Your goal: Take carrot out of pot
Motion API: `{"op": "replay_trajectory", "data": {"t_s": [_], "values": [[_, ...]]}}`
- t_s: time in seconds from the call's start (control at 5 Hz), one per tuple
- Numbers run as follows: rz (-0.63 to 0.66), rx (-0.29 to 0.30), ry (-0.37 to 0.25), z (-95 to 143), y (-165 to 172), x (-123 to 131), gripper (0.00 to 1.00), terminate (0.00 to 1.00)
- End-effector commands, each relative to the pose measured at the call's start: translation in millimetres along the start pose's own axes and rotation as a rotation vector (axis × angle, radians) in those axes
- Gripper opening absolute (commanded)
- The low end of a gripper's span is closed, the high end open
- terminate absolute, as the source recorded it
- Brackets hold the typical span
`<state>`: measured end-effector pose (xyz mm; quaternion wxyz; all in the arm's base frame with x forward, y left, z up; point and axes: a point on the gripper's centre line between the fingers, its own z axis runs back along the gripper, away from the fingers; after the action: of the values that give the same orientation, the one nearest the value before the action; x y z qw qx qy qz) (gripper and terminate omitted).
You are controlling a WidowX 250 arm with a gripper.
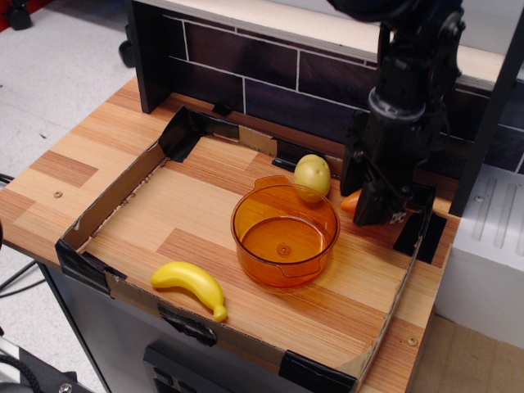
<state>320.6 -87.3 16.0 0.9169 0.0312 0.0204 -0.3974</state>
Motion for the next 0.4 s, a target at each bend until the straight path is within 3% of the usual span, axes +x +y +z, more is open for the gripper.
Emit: {"op": "replay_trajectory", "data": {"t_s": [0.0,0.2], "values": [[0.019,0.002,-0.021,4.4,4.8,13.7,1.0,0.0],[0.028,-0.007,-0.026,5.6,3.2,16.1,1.0,0.0]]}}
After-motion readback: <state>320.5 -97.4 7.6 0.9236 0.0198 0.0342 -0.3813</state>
